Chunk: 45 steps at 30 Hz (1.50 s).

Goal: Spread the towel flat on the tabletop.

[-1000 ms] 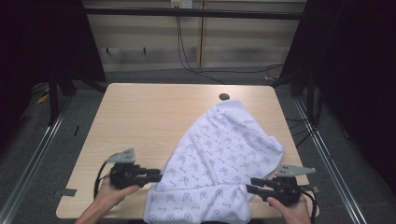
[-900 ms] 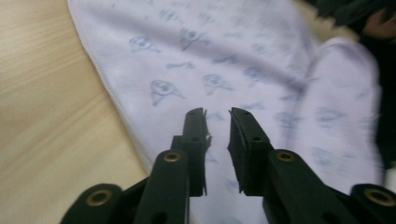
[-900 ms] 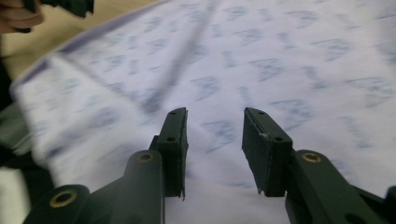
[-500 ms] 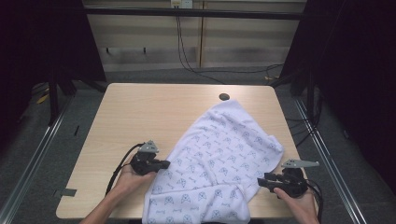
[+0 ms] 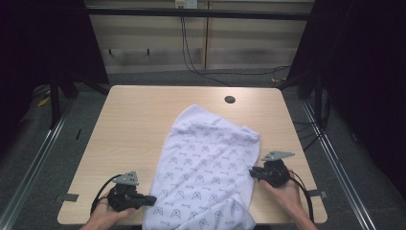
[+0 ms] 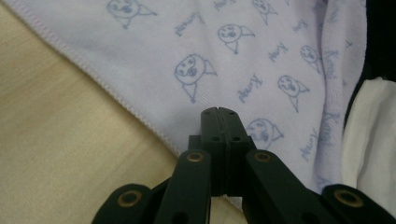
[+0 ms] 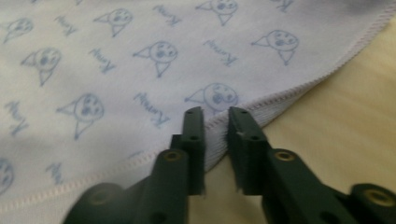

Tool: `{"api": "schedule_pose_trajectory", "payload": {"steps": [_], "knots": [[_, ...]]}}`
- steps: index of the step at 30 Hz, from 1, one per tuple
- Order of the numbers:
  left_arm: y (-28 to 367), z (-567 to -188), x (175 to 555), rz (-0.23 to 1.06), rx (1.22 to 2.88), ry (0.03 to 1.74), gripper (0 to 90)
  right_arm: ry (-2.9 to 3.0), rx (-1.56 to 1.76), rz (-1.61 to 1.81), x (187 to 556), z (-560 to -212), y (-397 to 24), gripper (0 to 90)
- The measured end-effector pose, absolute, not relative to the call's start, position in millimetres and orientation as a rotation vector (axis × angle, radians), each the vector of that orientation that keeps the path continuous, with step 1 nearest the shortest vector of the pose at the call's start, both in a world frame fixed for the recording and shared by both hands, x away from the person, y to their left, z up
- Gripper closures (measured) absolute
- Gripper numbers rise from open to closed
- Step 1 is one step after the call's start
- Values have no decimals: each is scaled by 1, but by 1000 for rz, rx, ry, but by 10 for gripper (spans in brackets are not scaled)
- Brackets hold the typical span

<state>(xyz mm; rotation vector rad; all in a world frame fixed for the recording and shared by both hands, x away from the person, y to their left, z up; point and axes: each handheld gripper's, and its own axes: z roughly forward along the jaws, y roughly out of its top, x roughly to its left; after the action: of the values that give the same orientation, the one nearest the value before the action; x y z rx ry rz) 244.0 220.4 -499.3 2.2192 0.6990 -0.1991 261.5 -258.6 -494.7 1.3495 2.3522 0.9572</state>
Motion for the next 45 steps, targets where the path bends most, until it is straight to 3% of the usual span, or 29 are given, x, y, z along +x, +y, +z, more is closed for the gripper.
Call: {"api": "schedule_pose_trajectory", "payload": {"steps": [2,8,13,16,19,22,27,33,36,37,39,45], "knots": [[219,-500,248,-204,2208,706,895,2356,1347,968,277,-494,-254,880],[202,-502,275,-152,2163,753,833,2213,1385,1103,304,-478,-273,892],[193,-501,284,-132,2176,769,816,2062,1470,1126,300,-468,-310,897],[198,-499,275,-132,2200,750,816,2042,1491,1073,284,-468,-324,826],[203,-495,268,-113,2167,754,713,2141,1456,1199,268,-471,-322,735],[210,-484,283,-93,2037,798,715,2213,1405,1215,256,-473,-303,619],[197,-487,319,-8,2022,855,700,2247,1411,1255,257,-471,-280,495],[175,-503,332,84,2157,811,697,2252,1436,1164,265,-481,-273,458],[179,-502,327,110,2180,812,811,2259,1431,1066,269,-487,-271,602],[181,-502,323,94,2175,810,850,2266,1428,1061,270,-488,-273,786],[185,-502,315,30,2173,798,882,2250,1422,1080,268,-486,-278,891],[190,-499,275,-62,2210,724,849,2208,1442,1215,248,-475,-300,900]]}}
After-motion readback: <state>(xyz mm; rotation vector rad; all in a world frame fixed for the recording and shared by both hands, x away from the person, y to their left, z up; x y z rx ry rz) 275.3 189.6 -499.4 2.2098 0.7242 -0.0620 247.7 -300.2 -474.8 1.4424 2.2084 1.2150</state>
